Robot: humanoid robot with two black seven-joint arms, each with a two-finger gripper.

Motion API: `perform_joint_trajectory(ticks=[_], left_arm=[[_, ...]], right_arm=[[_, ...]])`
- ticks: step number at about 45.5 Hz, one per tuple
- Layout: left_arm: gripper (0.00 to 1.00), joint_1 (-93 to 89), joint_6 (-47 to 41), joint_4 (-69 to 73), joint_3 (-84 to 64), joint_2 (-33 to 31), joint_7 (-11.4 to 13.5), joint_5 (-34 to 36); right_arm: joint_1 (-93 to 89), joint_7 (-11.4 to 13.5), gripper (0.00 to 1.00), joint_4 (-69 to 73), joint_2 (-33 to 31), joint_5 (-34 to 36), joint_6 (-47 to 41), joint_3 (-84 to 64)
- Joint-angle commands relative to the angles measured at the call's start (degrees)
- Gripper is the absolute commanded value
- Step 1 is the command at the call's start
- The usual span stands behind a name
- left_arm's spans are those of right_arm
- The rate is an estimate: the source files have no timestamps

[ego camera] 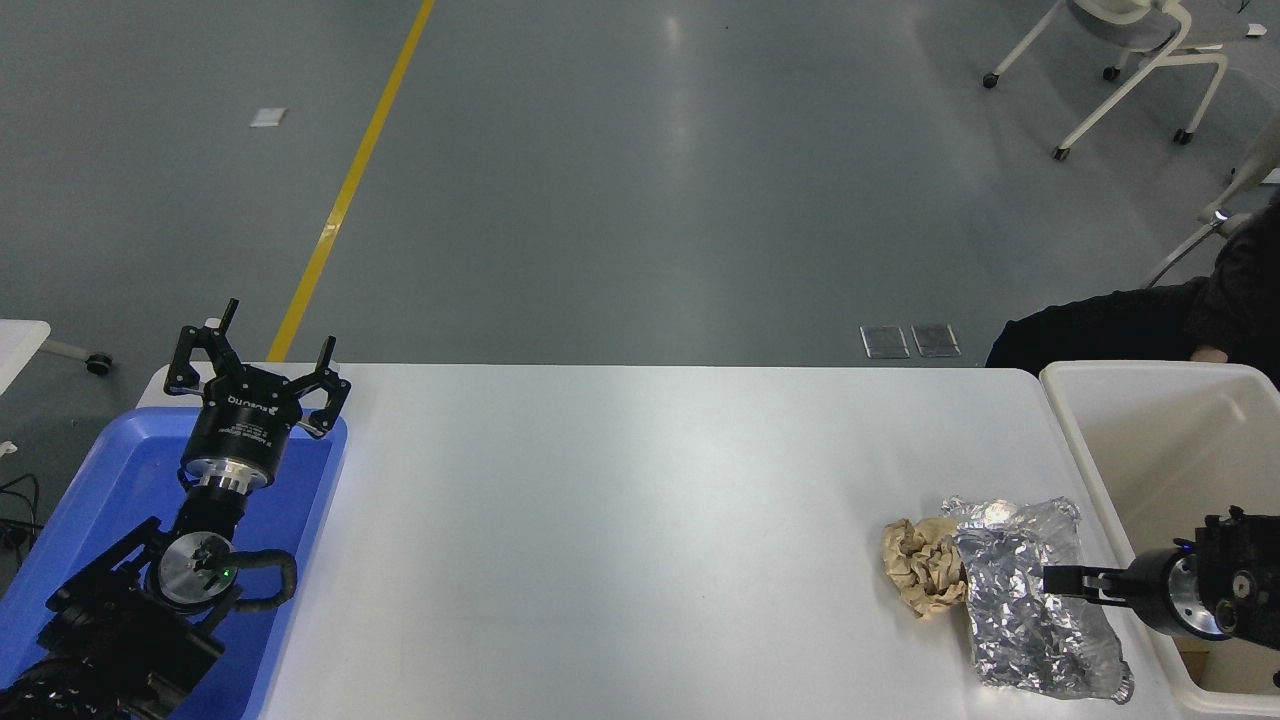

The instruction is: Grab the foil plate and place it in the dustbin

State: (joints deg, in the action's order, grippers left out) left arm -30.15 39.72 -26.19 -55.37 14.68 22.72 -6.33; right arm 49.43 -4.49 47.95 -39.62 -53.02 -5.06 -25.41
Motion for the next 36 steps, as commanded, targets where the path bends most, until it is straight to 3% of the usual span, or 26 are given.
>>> perform_joint_trajectory(ticks=[1,16,29,36], left_arm=[[1.00,0.0,0.0,0.0,0.0,0.0,0.0,0.0],[1.00,-0.1,0.0,0.0,0.1,0.0,0.0,0.1],[1.00,-0.1,0.0,0.0,0.1,0.0,-0.1,0.1],[1.00,-0.2,0.1,0.0,0.2,0.0,-0.3,0.2]], right_arm=[[-0.4,-0.9,0.00,-1.3,0.3,0.0,0.9,-0.5],[0.7,-2.9,0.00,-0.1,-0.5,-0.3,0.7,-1.0],[12.2,-3.0,0.00,7.9,-7.0,-0.2,0.3,-9.5],[26.9,-3.0,0.00,15.7,-11.4,0.0,-0.1,-20.6]])
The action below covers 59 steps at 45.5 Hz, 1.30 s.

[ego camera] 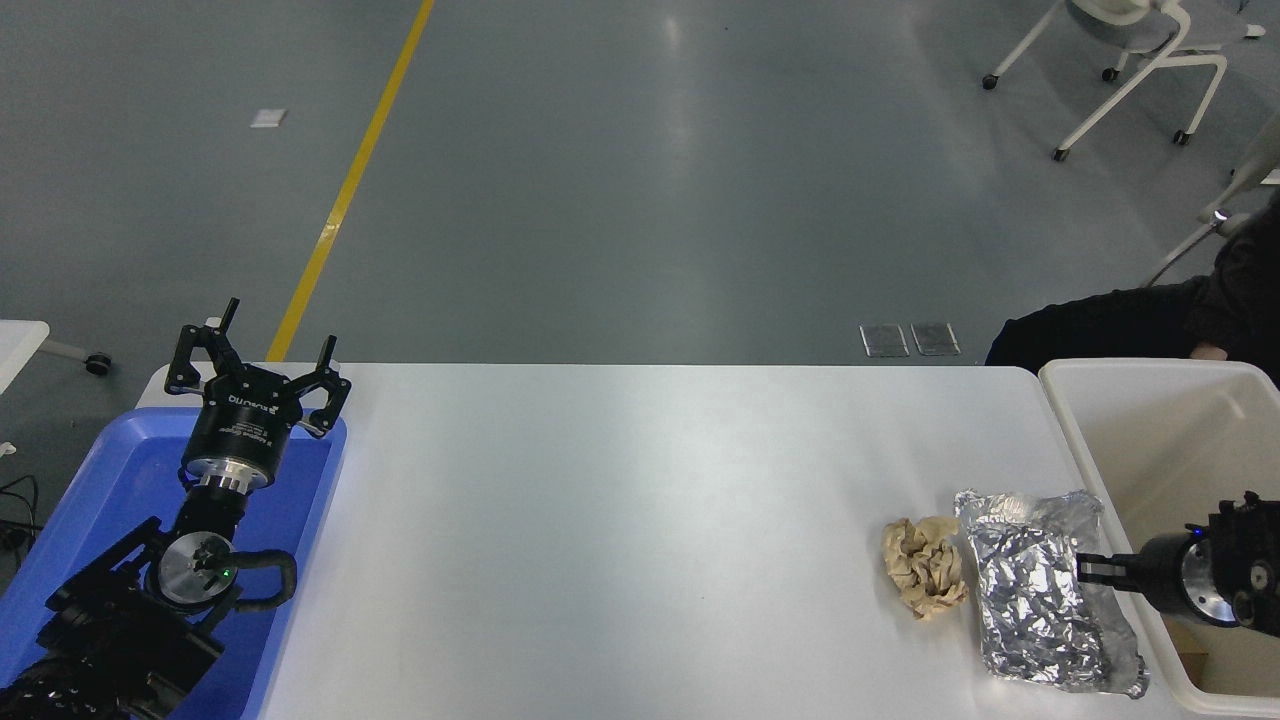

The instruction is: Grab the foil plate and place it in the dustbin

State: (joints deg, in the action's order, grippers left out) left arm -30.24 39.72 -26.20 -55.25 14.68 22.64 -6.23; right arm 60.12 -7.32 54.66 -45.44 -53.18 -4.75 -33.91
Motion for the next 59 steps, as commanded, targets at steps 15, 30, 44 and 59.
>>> perform_joint_trajectory(ticks=[15,30,44,59], left_arm=[[1.00,-0.1,0.2,-0.1,0.1,0.0,-0.3,0.1],[1.00,-0.1,0.2,0.0,0.1,0.1,-0.3,0.1],[1.00,0.0,0.1,0.0,0.1,0.1,-0.2,0.1],[1.00,0.1,0.1,0.0,0.1,0.1,-0.1,0.0]], right_arm=[[62.2,-3.0,0.00,28.5,-0.1,5.4,-0.3,-53.8],[82.9,-5.3,0.00,34.4,9.2,8.7,-8.8,-60.9],[85.5,-5.3,0.00,33.6,7.1,9.9,-16.1,-59.9],[64.2,-5.3,0.00,2.2,-11.1,11.8,-21.7,-49.3]])
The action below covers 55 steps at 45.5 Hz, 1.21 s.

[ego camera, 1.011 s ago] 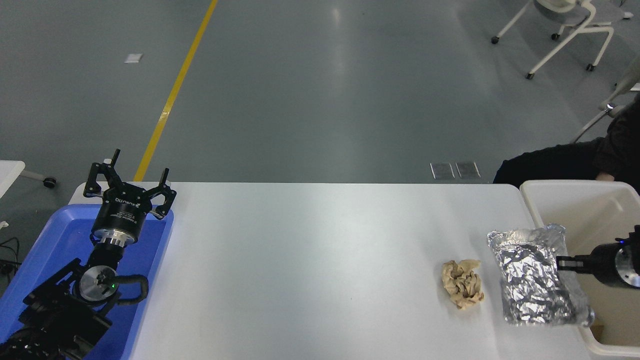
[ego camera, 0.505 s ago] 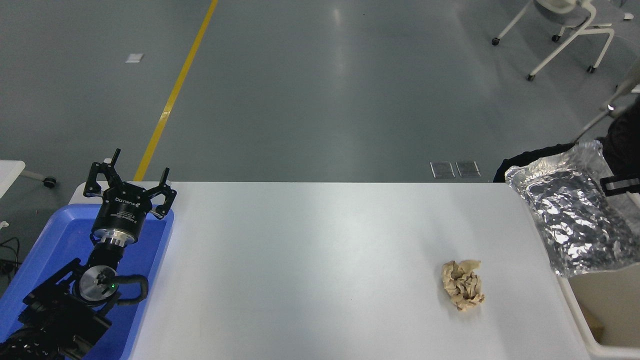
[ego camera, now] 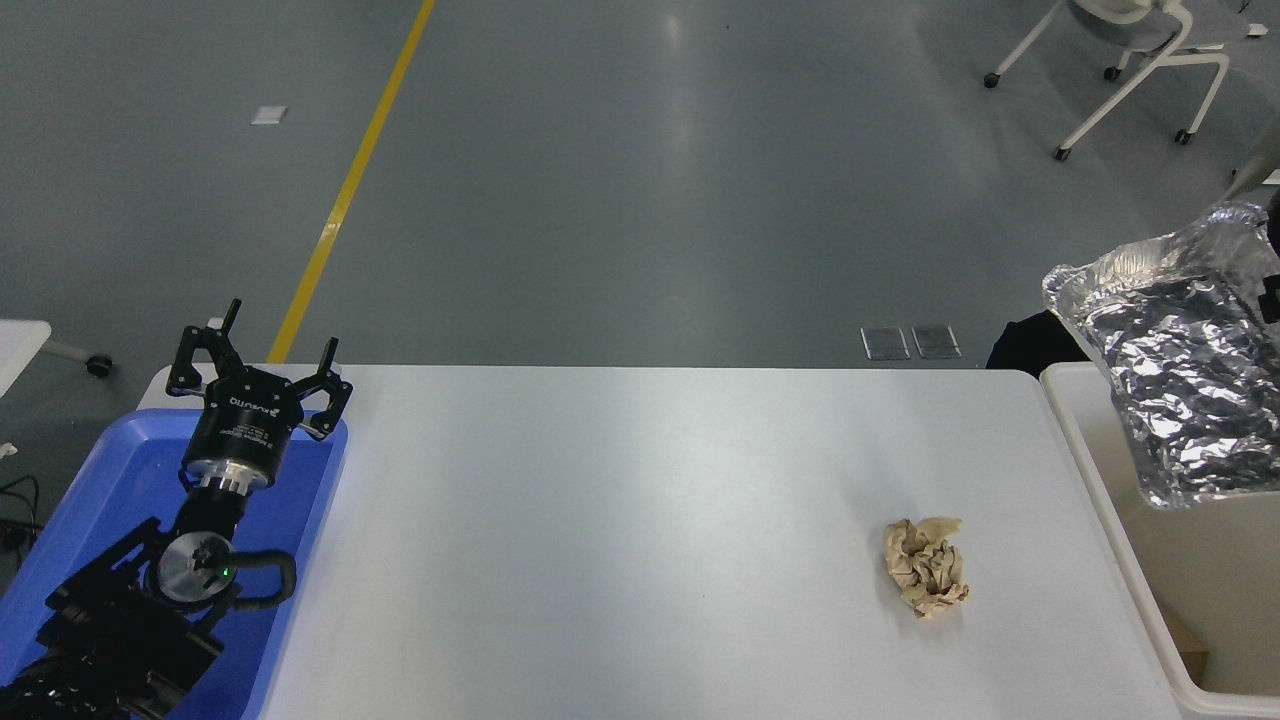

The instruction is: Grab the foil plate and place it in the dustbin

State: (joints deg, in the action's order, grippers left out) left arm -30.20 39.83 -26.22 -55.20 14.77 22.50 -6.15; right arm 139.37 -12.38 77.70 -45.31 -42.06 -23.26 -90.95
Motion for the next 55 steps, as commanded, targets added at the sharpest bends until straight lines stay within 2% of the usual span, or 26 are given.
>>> perform_joint_trajectory(ticks=[1,12,22,30,34,45,46,48,55], left_arm=[[1.00,0.0,0.0,-0.1,0.0,0.0,0.1,0.0],[1.00,0.0,0.0,-0.1,0.0,0.0,0.1,0.0],[1.00,0.0,0.0,0.0,0.0,0.0,0.1,0.0],[1.00,0.0,0.0,0.0,0.0,0.0,0.1,0.0],[1.00,0.0,0.0,0.0,0.0,0.0,0.1,0.0],[1.00,0.0,0.0,0.0,0.0,0.0,0.1,-0.1],[1.00,0.0,0.0,-0.1,0.0,0.0,0.1,-0.1],[1.00,0.0,0.0,0.0,0.0,0.0,0.1,0.0],[1.00,0.0,0.0,0.0,0.0,0.0,0.1,0.0]], right_arm=[[-18.3,-0.3,0.00,-23.3,-12.1,0.7,-3.2,10.1],[-62.2,-0.2,0.00,-43.1,-12.1,1.5,3.0,44.6],[-87.8,1.5,0.00,-52.7,-3.9,3.6,8.7,68.8],[-97.2,4.2,0.00,-58.9,3.3,13.0,11.0,74.7],[-98.2,5.6,0.00,-59.9,4.9,16.5,11.1,75.4],[-99.3,6.0,0.00,-61.6,5.2,17.3,12.9,75.0],[-99.3,6.0,0.20,-61.8,5.1,17.3,12.9,75.0],[-99.3,6.0,1.00,-62.1,5.1,17.3,13.0,74.9],[-98.9,5.9,1.00,-62.5,4.6,17.2,12.9,74.5]])
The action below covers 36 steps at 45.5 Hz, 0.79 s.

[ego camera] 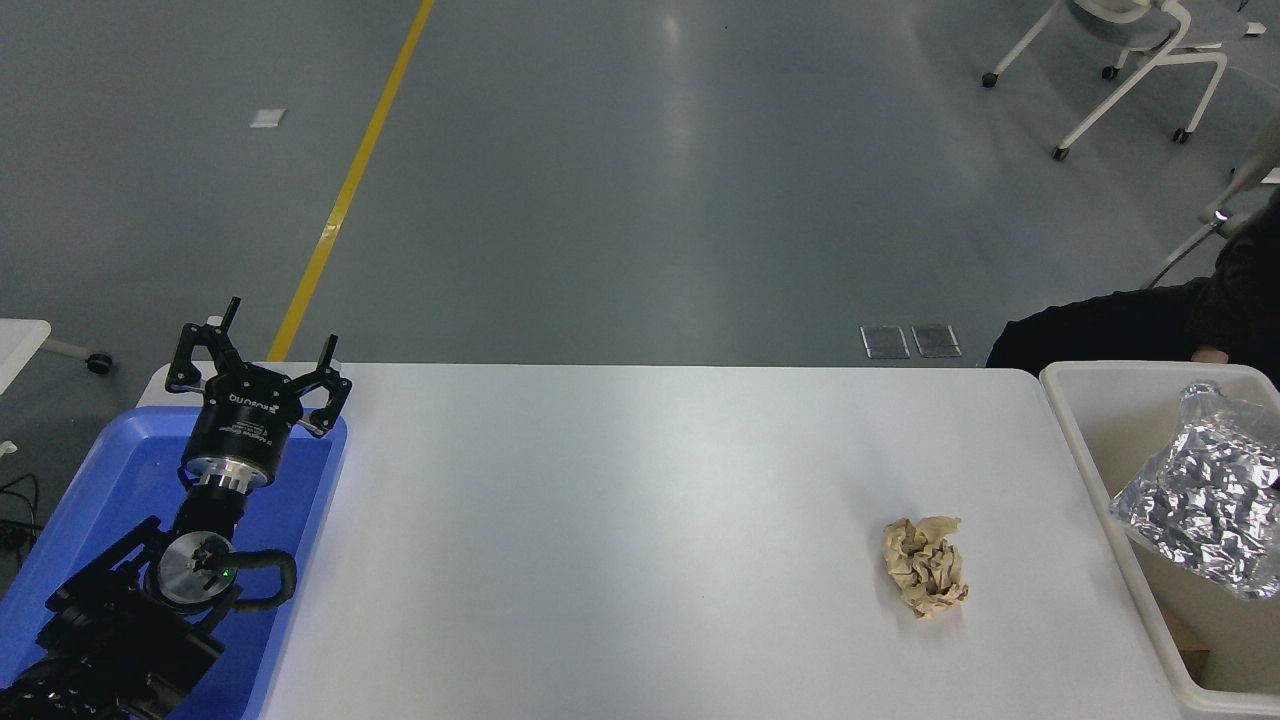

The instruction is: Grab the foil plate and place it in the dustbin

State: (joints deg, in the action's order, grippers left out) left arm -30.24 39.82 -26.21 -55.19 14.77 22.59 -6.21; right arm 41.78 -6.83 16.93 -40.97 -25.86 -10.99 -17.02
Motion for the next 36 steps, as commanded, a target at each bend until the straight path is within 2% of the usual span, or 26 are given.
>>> perform_joint_trajectory(ticks=[1,8,11,21,28,36], left_arm=[[1.00,0.0,0.0,0.0,0.0,0.0,0.0,0.0],[1.00,-0.1,0.0,-0.1,0.0,0.0,-0.1,0.0],[1.00,-0.1,0.1,-0.1,0.0,-0.1,-0.1,0.1],[1.00,-0.2,0.1,-0.1,0.0,-0.1,-0.3,0.1],[1.00,-0.1,0.1,-0.1,0.0,-0.1,-0.3,0.1],[1.00,-0.1,0.1,-0.1,0.0,0.0,-0.3,0.1]], right_arm=[[-1.3,0.3,1.00,-1.7,0.1,1.0,0.6,0.3],[1.3,-0.4,1.00,-0.7,-0.3,0.5,0.5,-4.7],[5.1,-0.5,1.00,2.0,-2.5,0.1,0.3,-8.4],[33.9,-0.4,1.00,25.3,-10.9,-2.6,-1.1,-29.4],[60.2,-0.2,1.00,42.3,-9.5,-3.4,-8.7,-48.4],[78.7,0.3,1.00,61.1,-5.4,-2.8,-20.5,-52.1]])
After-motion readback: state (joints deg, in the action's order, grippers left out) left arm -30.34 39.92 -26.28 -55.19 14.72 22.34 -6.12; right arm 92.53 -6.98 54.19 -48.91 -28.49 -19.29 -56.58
